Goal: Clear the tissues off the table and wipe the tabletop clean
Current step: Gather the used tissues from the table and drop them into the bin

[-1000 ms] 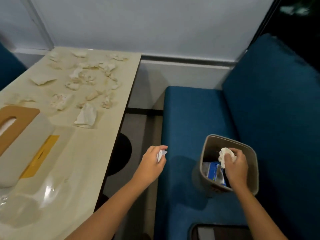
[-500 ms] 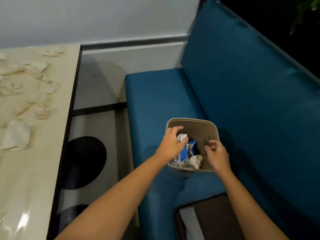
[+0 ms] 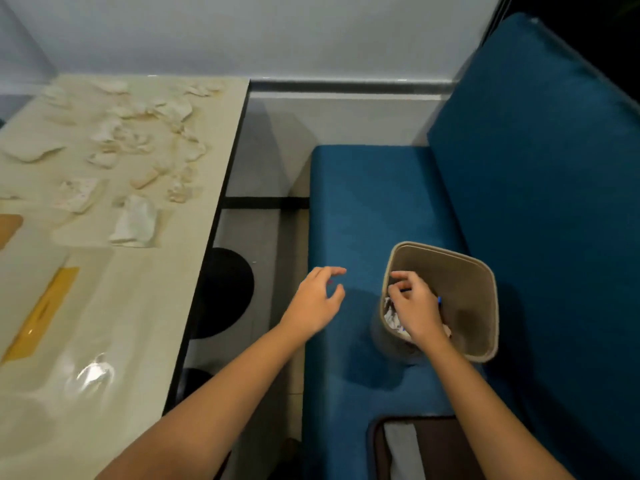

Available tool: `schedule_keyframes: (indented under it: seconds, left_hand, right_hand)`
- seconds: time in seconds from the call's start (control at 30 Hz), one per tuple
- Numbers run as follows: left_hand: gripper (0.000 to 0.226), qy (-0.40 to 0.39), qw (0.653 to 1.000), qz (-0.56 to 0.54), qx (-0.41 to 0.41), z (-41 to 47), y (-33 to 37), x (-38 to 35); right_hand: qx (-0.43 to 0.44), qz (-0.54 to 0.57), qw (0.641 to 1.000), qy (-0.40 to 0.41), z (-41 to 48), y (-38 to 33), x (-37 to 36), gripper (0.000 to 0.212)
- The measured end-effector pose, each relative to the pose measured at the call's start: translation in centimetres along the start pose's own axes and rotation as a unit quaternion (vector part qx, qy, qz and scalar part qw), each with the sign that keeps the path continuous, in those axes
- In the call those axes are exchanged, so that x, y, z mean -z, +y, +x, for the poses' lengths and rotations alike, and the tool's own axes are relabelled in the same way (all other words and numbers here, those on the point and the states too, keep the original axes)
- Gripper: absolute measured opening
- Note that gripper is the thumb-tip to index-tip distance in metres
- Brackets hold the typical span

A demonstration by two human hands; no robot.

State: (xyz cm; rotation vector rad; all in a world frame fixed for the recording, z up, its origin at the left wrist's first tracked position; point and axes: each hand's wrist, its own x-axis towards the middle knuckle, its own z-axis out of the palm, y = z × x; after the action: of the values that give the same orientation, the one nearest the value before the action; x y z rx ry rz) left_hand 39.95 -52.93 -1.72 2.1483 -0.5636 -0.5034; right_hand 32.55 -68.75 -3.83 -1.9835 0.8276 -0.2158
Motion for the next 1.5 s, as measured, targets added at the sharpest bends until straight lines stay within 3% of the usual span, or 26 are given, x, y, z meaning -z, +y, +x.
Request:
schedule_keyframes:
  seconds: [0.2, 0.4, 0.57, 0.8, 0.97, 1.1, 1.27, 1.37, 1.5]
  left_hand:
    - [0.029, 0.096, 0.995, 0.011, 0.031, -5.6, -4.2, 7.5]
    - [0.028, 0.201, 0.974, 0.024, 0.104, -13.7, -8.5, 13.8]
    - [0.026, 0.295, 0.944, 0.009, 0.151, -22.7, -12.8, 17.5]
    - [0.027, 0.369, 0.899, 0.018, 0.237, -33.4, -18.2, 20.0]
    - [0.027, 0.422, 0.86, 0.022, 0.286, -39.3, -20.1, 20.8]
    - [0.027, 0.446, 0.837, 0.041, 0.315, -43.3, -21.1, 21.3]
    - [0.045, 0.427, 0.811, 0.104, 0.386, -47.7, -22.1, 22.0]
    - [0.053, 0.421, 0.792, 0.106, 0.429, -49.3, -22.5, 22.7]
    - [0.064, 0.394, 0.783, 0.122, 0.465, -49.9, -23.0, 23.6]
  right_hand:
    - [0.117, -0.006, 0.989, -0.095, -3.7, -6.7, -7.3, 0.02]
    - [0.18, 0.001, 0.959, -0.218, -9.7, -12.1, -14.4, 0.018]
    - [0.216, -0.024, 0.919, -0.328, -16.2, -15.0, -20.5, 0.02]
    - [0.281, -0.075, 0.852, -0.435, -23.8, -17.1, -26.8, 0.024]
    - [0.37, -0.115, 0.803, -0.452, -27.5, -18.9, -30.7, 0.028]
    - [0.52, -0.184, 0.712, -0.434, -30.3, -20.2, -33.7, 0.036]
    - [0.557, -0.31, 0.655, -0.406, -32.6, -20.5, -36.5, 0.044]
    - [0.546, -0.361, 0.643, -0.399, -33.4, -19.9, -37.3, 0.042]
    - [0.527, -0.354, 0.655, -0.408, -33.7, -18.8, -37.6, 0.035]
